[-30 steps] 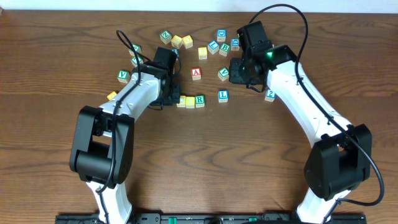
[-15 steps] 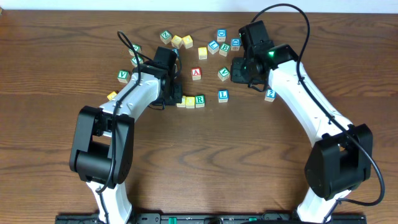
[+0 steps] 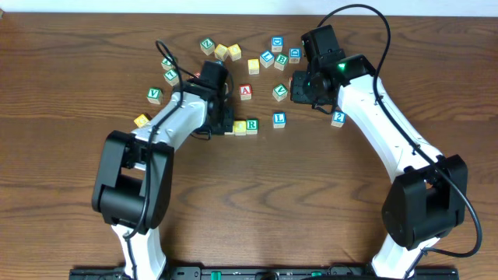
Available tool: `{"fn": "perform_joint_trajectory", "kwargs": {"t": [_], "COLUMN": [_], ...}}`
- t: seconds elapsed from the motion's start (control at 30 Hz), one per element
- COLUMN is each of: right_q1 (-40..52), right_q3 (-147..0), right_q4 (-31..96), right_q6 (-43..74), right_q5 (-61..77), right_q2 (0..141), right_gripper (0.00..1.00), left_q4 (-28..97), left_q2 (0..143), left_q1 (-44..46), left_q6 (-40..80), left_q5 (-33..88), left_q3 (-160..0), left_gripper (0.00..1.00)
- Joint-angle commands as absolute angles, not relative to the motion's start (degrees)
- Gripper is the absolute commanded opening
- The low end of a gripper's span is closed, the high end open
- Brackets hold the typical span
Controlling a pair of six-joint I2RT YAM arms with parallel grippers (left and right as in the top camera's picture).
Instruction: Spell out CORL
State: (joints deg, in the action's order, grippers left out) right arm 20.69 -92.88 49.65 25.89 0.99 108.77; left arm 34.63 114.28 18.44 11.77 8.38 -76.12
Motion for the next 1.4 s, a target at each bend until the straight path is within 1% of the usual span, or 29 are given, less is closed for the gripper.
{"fn": "perform_joint_trajectory", "kwargs": {"t": [0.0,0.13,0.4,0.57,1.0,1.27,1.37], "right_q1": [20.3,20.3,20.3,20.3,20.3,20.4,20.5], "right_q3": [-93.1,-93.1,-93.1,-93.0,-92.8,-92.8,-92.8], "right_q4": [49.7,49.7,50.4,51.2,51.7,51.6,51.6], "right_q6": [25.9,25.9,25.9,25.9,25.9,25.9,25.9], "right_q5": [0.1,0.1,0.1,0.1,0.6,2.1,2.2], "right_q2": [108.8,108.8,108.8,108.8,109.9,113.3,113.5], "right_gripper": [0.20,0.20,0.21,0.21,0.22,0.18,0.18], "left_q4": [34.8,34.8,34.8,34.1,31.6,30.3,30.2], "left_q2": [115.0,115.0,115.0,115.0,115.0,115.0,115.0], "left_q1": [18.5,18.5,18.7,18.7,19.1,21.3,21.6], "left_q6": [11.7,11.6,11.7,12.6,14.0,14.0,14.0], "left_q5": [8.7,11.3,11.7,14.0,14.4,14.3,14.3], "left_q3": [-75.2,-75.2,-75.2,-75.2,-75.2,-75.2,-75.2], "left_gripper": [0.08,0.07,0.07,0.07,0.07,0.07,0.07]}}
